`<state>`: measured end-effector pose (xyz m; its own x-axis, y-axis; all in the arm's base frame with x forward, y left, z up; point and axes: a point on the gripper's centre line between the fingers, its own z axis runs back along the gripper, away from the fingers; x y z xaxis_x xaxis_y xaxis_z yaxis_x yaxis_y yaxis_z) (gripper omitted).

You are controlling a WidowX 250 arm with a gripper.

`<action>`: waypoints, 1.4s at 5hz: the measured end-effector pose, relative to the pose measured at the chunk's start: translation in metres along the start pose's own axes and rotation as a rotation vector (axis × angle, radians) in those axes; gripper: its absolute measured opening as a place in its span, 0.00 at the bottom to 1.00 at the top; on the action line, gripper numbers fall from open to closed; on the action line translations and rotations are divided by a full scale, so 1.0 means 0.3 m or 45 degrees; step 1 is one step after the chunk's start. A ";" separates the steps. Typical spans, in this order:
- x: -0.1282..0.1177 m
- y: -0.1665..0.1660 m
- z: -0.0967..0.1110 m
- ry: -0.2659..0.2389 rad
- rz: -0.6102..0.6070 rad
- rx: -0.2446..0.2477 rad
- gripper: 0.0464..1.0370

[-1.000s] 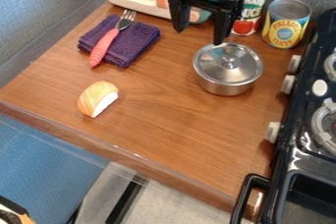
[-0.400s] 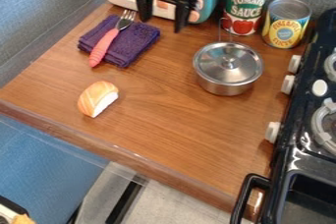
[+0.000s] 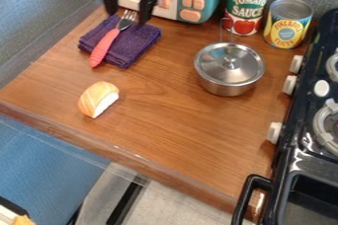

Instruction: Take de red fork over the purple handkerchief and put it on the bottom side of the table

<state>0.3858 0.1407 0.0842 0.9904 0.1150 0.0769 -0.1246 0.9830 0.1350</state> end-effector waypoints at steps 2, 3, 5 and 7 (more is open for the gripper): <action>-0.030 0.048 -0.053 0.033 0.107 0.012 0.94; -0.047 0.038 -0.132 0.126 0.111 0.007 0.88; -0.035 0.034 -0.155 0.157 0.090 0.016 0.80; -0.041 0.013 -0.141 0.129 0.055 -0.032 0.31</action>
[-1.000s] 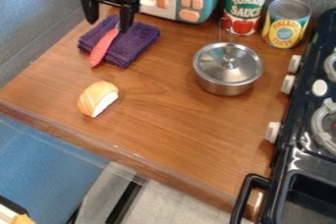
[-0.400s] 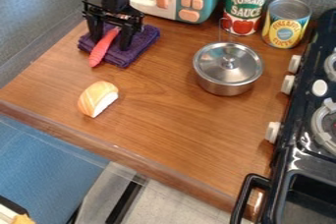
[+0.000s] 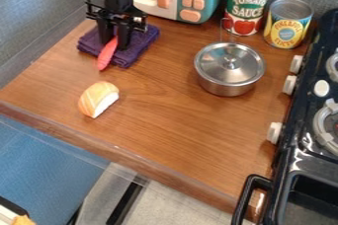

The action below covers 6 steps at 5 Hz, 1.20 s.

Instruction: Take de red fork over the purple handkerchief and put it on the bottom side of the table

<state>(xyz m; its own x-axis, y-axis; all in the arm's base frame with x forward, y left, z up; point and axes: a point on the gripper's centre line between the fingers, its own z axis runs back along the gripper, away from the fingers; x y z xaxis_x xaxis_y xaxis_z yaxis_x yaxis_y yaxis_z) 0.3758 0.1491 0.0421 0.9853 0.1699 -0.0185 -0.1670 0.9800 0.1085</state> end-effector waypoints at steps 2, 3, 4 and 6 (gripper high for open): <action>-0.040 -0.115 0.194 -0.071 0.039 -0.035 0.28; -0.099 -0.302 0.229 -0.025 0.000 -0.090 0.28; -0.173 -0.411 0.193 0.034 -0.007 -0.117 0.28; -0.259 -0.420 0.087 0.106 -0.022 -0.012 0.28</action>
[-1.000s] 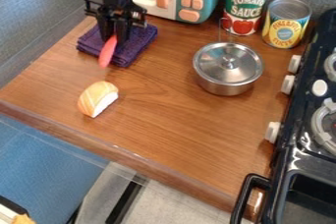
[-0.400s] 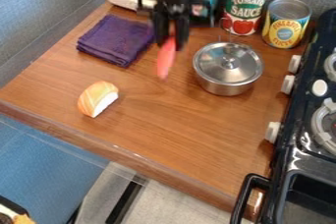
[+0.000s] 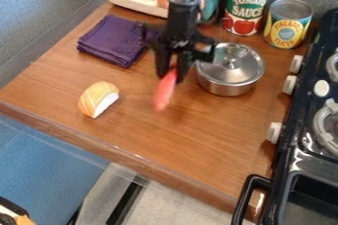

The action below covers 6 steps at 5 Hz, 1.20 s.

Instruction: Take de red fork over the purple handkerchief and put it on the bottom side of the table

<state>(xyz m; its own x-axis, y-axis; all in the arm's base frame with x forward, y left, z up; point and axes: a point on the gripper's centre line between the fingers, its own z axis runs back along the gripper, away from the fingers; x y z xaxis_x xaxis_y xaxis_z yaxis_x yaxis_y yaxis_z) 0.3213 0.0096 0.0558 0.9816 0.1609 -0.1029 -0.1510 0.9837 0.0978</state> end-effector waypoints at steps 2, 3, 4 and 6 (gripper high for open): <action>-0.079 -0.005 -0.049 0.043 -0.094 0.068 0.28; -0.092 -0.017 -0.067 0.045 -0.124 0.070 0.28; -0.094 -0.024 -0.067 0.043 -0.135 0.073 0.35; -0.101 -0.019 -0.066 0.060 -0.125 0.087 0.93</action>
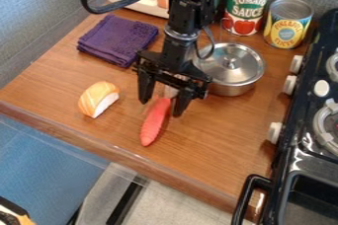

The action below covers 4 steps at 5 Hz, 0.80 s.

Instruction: Take de red fork over the purple handkerchief and put it on the bottom side of the table

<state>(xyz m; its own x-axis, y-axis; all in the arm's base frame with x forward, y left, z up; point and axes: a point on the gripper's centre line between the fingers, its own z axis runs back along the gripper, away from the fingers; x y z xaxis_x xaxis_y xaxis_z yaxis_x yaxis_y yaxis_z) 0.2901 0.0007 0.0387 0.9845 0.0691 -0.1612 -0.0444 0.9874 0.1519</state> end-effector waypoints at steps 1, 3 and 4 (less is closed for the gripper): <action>0.004 -0.010 0.034 -0.053 -0.018 -0.009 0.97; -0.012 -0.020 0.104 -0.181 -0.028 -0.076 0.96; -0.013 -0.016 0.112 -0.191 -0.038 -0.099 0.96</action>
<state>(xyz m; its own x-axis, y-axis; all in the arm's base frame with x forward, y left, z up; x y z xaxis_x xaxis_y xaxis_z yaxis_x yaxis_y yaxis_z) 0.2922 -0.0090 0.0715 0.9996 0.0234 -0.0166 -0.0221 0.9972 0.0720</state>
